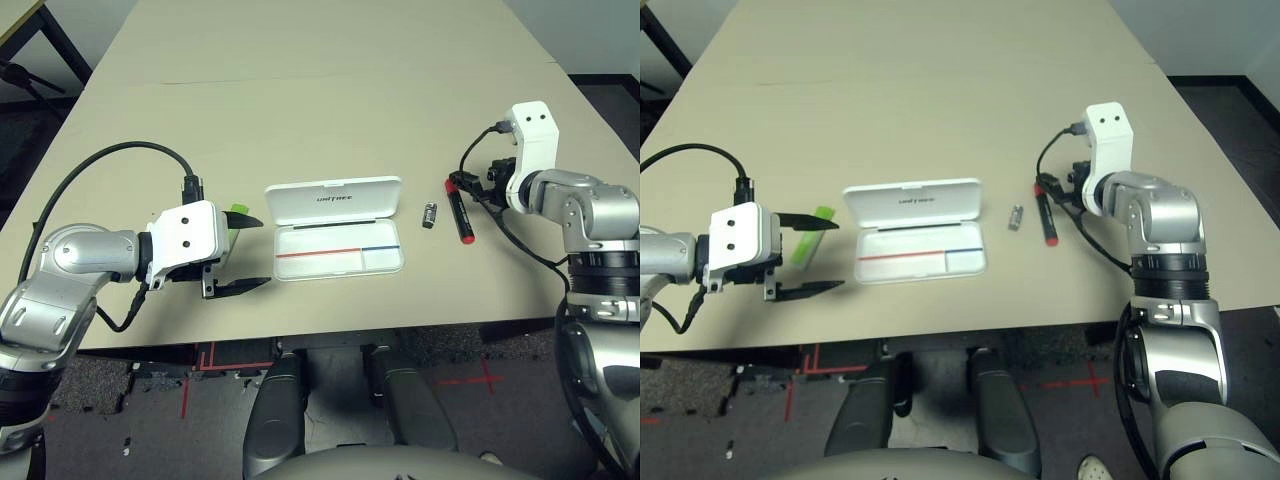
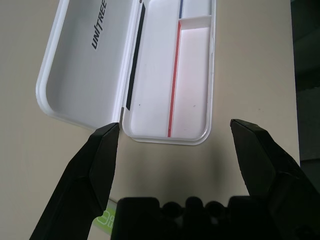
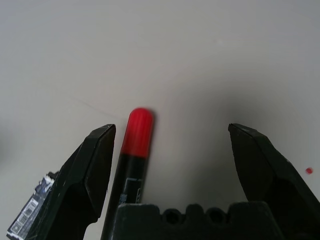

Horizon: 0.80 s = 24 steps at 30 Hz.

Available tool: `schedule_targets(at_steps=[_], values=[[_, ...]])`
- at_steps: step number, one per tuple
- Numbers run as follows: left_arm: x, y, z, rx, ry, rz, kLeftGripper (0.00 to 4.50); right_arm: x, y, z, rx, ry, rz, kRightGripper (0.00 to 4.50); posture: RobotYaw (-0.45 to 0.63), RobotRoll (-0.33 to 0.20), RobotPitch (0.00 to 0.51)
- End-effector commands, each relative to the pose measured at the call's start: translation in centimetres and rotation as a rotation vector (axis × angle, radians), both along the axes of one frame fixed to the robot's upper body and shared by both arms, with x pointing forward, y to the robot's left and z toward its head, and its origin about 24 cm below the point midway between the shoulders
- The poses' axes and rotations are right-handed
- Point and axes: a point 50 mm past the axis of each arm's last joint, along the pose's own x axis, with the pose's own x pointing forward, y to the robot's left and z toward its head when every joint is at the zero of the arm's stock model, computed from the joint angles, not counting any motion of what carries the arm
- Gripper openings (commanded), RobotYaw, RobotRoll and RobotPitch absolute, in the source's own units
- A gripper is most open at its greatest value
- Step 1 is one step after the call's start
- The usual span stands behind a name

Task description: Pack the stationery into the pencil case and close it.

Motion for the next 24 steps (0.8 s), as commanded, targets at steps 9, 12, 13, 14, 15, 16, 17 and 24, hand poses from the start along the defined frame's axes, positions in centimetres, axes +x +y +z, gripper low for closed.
schedule_targets(at_steps=[9,12,13,14,15,16,17,24], values=[[0.0,-0.2,-0.4,0.026,0.005,-0.005,4.44,-1.7,0.0,-2.3,-0.014,0.121,-0.002,4.5,0.09,0.0,0.204],[-0.1,-0.3,-0.4,0.025,0.006,-0.007,4.44,-2.1,-0.1,-3.1,-0.029,0.155,-0.006,4.5,0.09,0.0,0.204],[-0.1,-0.3,-0.4,0.024,0.006,-0.007,4.44,-2.2,-0.2,-3.3,-0.034,0.161,-0.006,4.5,0.09,0.0,0.205],[-0.1,-0.3,-0.4,0.024,0.006,-0.007,4.44,-2.3,-0.2,-3.5,-0.036,0.173,-0.01,4.5,0.1,0.0,0.204],[-0.1,-0.3,-0.5,0.025,0.006,-0.008,4.44,-2.4,-0.1,-3.7,-0.036,0.183,-0.011,4.5,0.1,0.0,0.205],[-0.1,-0.4,-0.5,0.025,0.006,-0.008,4.44,-2.5,0.1,-3.7,-0.03,0.192,-0.009,4.5,0.1,0.0,0.205],[-0.2,-0.4,-0.5,0.026,0.007,-0.008,4.44,-2.7,0.4,-3.7,-0.017,0.205,-0.008,4.5,0.1,0.0,0.206],[-0.3,-0.7,-0.8,0.024,0.01,-0.013,4.44,-3.1,1.0,-3.5,0.022,0.233,-0.036,4.5,0.1,0.0,0.21]])
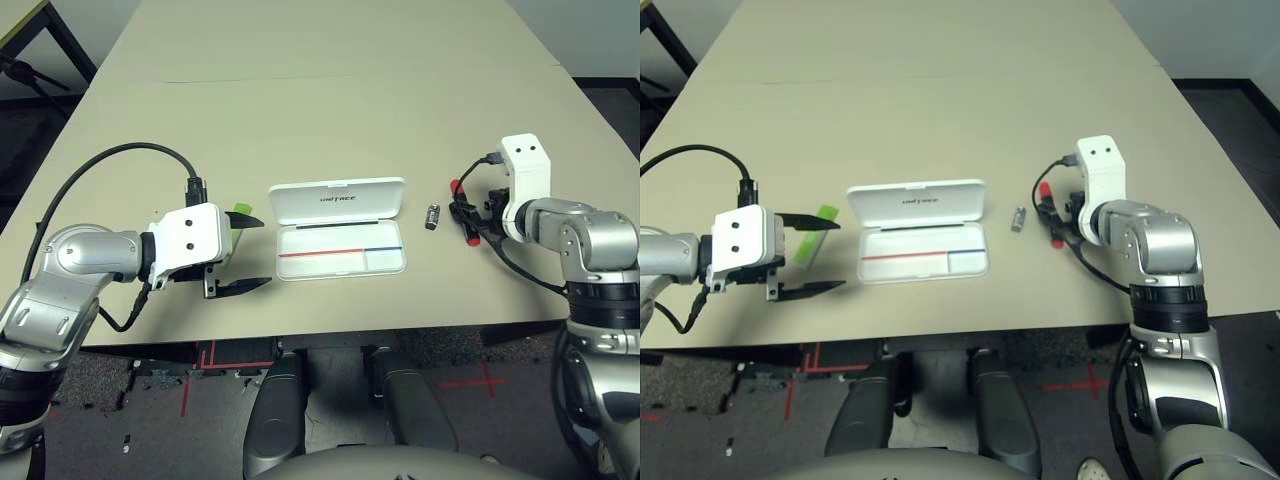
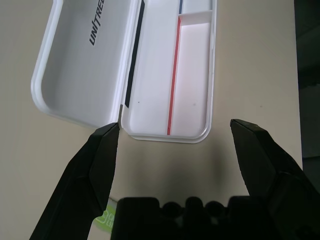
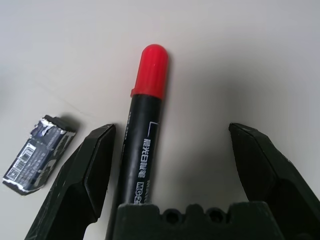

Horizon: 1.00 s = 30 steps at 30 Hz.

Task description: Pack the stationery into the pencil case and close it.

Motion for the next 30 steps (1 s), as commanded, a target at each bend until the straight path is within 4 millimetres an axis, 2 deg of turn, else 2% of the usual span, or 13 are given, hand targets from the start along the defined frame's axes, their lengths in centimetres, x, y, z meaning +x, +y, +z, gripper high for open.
schedule_targets(at_steps=[1,14,17,26,27,30], values=[[-0.3,-0.5,-0.5,0.01,0.009,-0.014,4.44,-0.9,0.4,-2.6,0.039,0.139,-0.024,4.5,0.1,0.0,0.211],[-0.4,-1.2,-0.9,-0.005,0.013,-0.021,4.44,-0.6,0.1,-3.0,0.044,0.163,-0.086,4.5,0.11,0.0,0.214],[-0.5,-1.3,-0.9,-0.007,0.012,-0.022,4.5,-0.6,-0.1,-3.0,0.04,0.163,-0.094,3.9,0.11,0.0,0.214],[-0.5,-1.5,-0.9,-0.011,0.011,-0.026,4.5,-0.7,-0.5,-3.0,0.023,0.176,-0.093,0.66,0.12,0.0,0.214],[-0.5,-1.5,-0.9,-0.011,0.011,-0.027,4.5,-0.7,-0.5,-2.9,0.021,0.176,-0.091,0.52,0.12,0.0,0.214],[-0.4,-1.6,-0.9,-0.012,0.01,-0.03,4.5,-0.6,-0.7,-2.5,0.02,0.174,-0.083,0.52,0.11,0.0,0.216]])
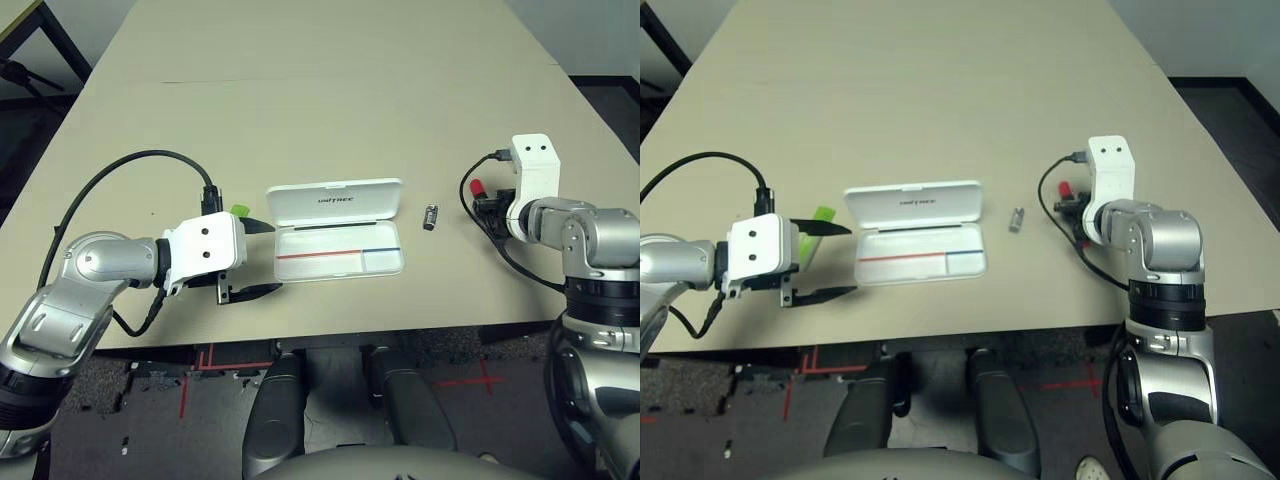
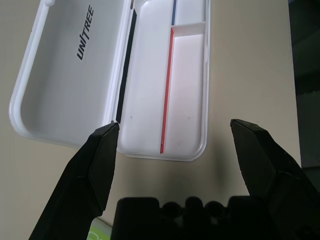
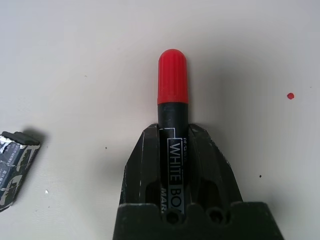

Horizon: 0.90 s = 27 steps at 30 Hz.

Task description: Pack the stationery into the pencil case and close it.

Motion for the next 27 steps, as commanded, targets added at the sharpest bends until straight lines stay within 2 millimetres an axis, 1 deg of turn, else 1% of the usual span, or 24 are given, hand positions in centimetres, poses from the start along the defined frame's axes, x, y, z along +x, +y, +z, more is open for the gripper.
schedule_targets(at_steps=[1,4,7,9,11,15,16,19,22,27], values=[[-0.2,-0.4,-0.2,0.001,0.01,-0.017,4.5,-0.7,0.0,-2.4,0.037,0.153,0.018,0.52,0.11,0.0,0.216],[-0.1,-0.5,-0.3,0.001,0.011,-0.02,4.5,-0.3,-0.3,-1.4,0.023,0.126,0.069,0.52,0.11,0.0,0.216],[-0.1,-0.5,-0.3,0.002,0.01,-0.022,4.5,0.0,-0.3,0.1,0.031,0.079,0.218,0.52,0.11,0.0,0.213],[0.0,-0.5,-0.2,0.003,0.008,-0.024,4.5,0.0,-0.4,1.7,0.011,0.046,0.409,0.52,0.11,0.0,0.21],[0.0,-0.5,-0.2,0.004,0.008,-0.025,4.5,0.0,-0.5,2.4,-0.007,0.041,0.519,0.52,0.1,0.0,0.207],[0.1,-0.4,-0.2,0.009,0.008,-0.027,4.5,-0.2,-1.1,5.4,-0.094,-0.021,0.874,0.52,0.1,0.0,0.202],[0.1,-0.4,-0.2,0.011,0.009,-0.027,4.5,-0.1,-1.1,5.9,-0.108,-0.03,0.931,0.52,0.1,0.0,0.202],[0.1,-0.3,-0.1,0.014,0.008,-0.027,4.5,0.0,-0.8,7.3,-0.135,-0.029,1.099,0.52,0.1,0.0,0.203],[0.0,-0.2,0.0,0.018,0.011,-0.026,4.5,0.0,-0.1,8.3,-0.158,-0.007,1.253,0.52,0.1,0.0,0.203],[0.0,-0.1,0.1,0.022,0.015,-0.023,4.5,-0.2,1.9,9.6,-0.168,0.017,1.447,0.52,0.11,0.0,0.205]])
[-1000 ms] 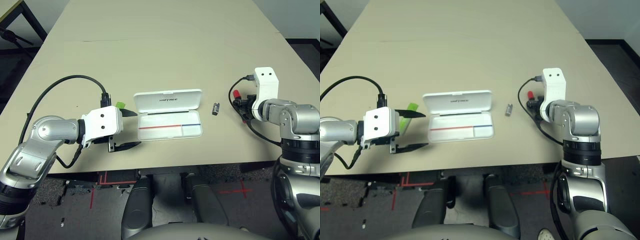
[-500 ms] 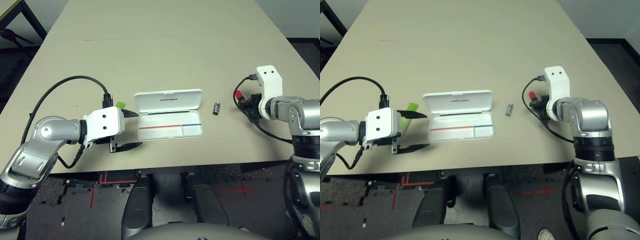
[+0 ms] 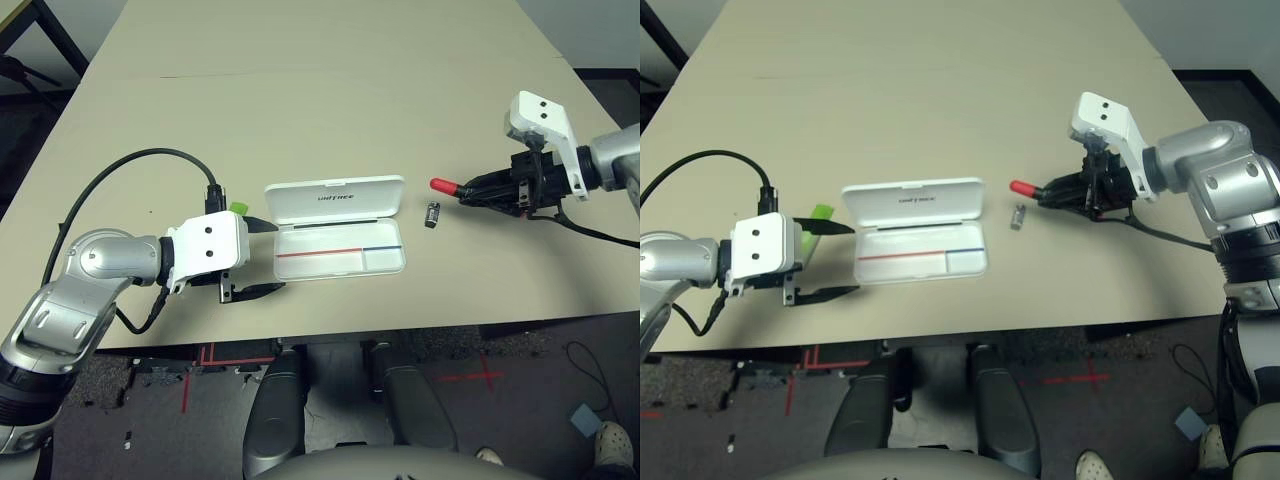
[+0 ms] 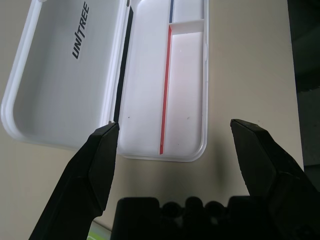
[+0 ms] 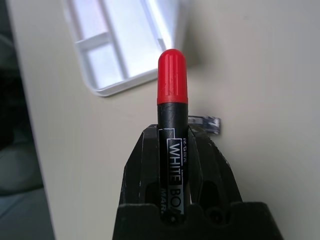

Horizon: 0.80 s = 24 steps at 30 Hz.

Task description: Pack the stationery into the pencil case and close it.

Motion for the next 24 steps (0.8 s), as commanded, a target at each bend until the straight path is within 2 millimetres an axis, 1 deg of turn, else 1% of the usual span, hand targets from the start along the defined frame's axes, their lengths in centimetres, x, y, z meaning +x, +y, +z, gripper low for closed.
schedule_targets(at_steps=[1,5,9,12,16,19,24], values=[[-0.2,0.0,-0.1,0.017,0.019,-0.007,4.5,-0.1,1.4,0.5,-0.027,0.015,0.117,0.52,0.11,0.0,0.205],[-0.2,0.0,0.0,0.018,0.022,-0.006,4.5,-0.2,4.0,0.3,-0.041,0.028,0.228,0.52,0.11,0.0,0.207],[-0.2,-0.1,0.0,0.02,0.026,-0.007,4.5,0.0,6.2,0.1,-0.037,0.032,0.294,0.52,0.11,0.0,0.208],[-0.2,-0.1,0.0,0.022,0.027,-0.007,4.5,0.2,7.9,-0.1,-0.024,0.025,0.32,0.52,0.12,0.0,0.207],[-0.2,-0.2,-0.1,0.023,0.027,-0.005,4.5,0.3,9.7,-0.3,-0.004,0.013,0.34,0.52,0.12,0.0,0.205],[-0.3,-0.3,-0.2,0.021,0.028,-0.003,4.5,0.1,11.4,-1.2,0.012,0.003,0.354,0.52,0.12,0.0,0.202],[-0.3,-0.4,-0.3,0.02,0.026,-0.001,4.5,-0.1,13.2,-2.2,0.019,-0.014,0.351,0.52,0.13,0.0,0.199]])
